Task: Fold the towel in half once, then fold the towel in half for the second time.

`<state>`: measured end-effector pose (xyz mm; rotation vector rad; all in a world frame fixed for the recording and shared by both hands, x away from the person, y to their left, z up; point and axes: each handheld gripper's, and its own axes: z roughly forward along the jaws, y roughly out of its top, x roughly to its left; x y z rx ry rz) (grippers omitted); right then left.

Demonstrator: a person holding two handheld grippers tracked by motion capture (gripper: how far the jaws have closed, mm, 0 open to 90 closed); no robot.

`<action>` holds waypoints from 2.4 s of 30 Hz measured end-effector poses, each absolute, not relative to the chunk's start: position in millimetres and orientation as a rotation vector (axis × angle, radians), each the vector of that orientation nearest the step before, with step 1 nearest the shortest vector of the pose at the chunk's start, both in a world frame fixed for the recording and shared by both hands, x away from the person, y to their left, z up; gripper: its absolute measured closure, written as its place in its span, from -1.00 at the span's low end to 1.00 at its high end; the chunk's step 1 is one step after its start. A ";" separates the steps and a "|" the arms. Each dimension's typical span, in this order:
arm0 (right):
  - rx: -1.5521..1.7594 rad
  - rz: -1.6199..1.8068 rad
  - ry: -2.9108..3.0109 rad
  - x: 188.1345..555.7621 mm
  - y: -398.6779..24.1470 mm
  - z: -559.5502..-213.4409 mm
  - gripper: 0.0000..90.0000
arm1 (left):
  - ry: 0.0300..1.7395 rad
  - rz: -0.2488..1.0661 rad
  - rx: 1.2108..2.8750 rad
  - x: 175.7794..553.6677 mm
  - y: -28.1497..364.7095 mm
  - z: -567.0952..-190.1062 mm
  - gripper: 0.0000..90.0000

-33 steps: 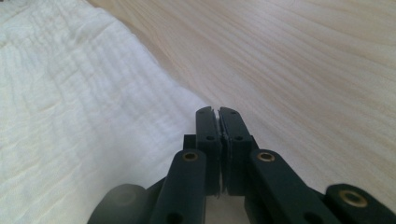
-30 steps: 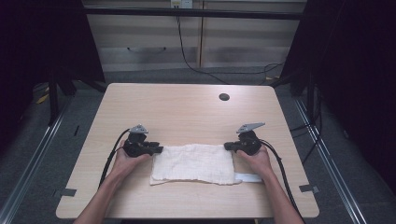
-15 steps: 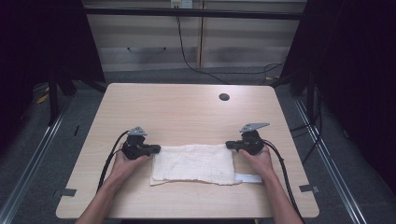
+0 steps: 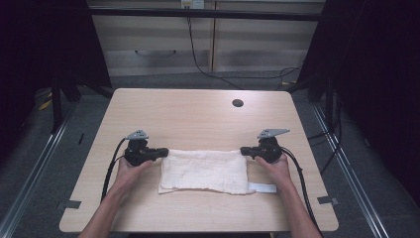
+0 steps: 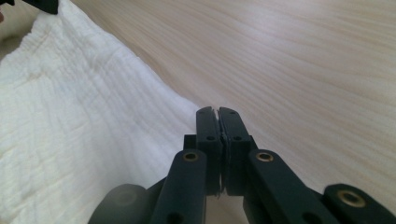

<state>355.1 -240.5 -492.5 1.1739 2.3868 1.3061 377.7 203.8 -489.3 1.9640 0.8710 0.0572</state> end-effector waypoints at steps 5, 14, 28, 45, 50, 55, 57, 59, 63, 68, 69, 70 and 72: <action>1.159 1.335 2.372 357.8 -239.8 -484.6 0.96 | 0.866 0.068 1.949 381.9 205.7 -483.7 0.90; 1.124 1.344 2.366 362.6 -237.1 -476.3 0.96 | 0.849 0.084 1.924 382.3 206.3 -475.5 0.90; 1.064 1.358 2.353 362.9 -235.9 -452.9 0.96 | 0.839 0.108 1.898 377.1 210.5 -465.9 0.90; 0.928 1.375 2.379 338.3 -229.2 -432.8 0.96 | 0.819 0.142 1.928 359.4 214.2 -459.2 0.90; 0.904 1.397 2.379 331.3 -227.9 -431.2 0.96 | 0.848 0.160 1.921 359.4 215.4 -460.8 0.90; 0.865 1.405 2.384 316.0 -225.5 -429.0 0.96 | 0.868 0.169 1.912 360.9 215.5 -461.5 0.91; 0.853 1.398 2.388 311.2 -224.8 -429.2 0.96 | 0.879 0.168 1.901 361.9 215.6 -462.0 0.91; 0.842 1.389 2.398 306.4 -223.7 -430.3 0.96 | 0.886 0.166 1.893 362.2 215.5 -462.1 0.91; 0.827 1.384 2.422 299.5 -220.8 -436.1 0.96 | 0.890 0.165 1.890 363.3 215.7 -462.7 0.91; 0.824 1.392 2.444 293.7 -219.3 -442.4 0.96 | 0.909 0.162 1.885 365.4 216.4 -464.7 0.91; 0.816 1.396 2.450 292.0 -219.0 -444.0 0.96 | 0.916 0.161 1.881 365.5 216.0 -465.2 0.91; 0.813 1.393 2.456 290.3 -218.4 -445.4 0.96 | 0.922 0.160 1.878 365.4 215.6 -465.6 0.91; 0.816 1.398 2.465 286.6 -216.9 -447.7 0.96 | 0.917 0.164 1.888 365.6 215.6 -466.2 0.91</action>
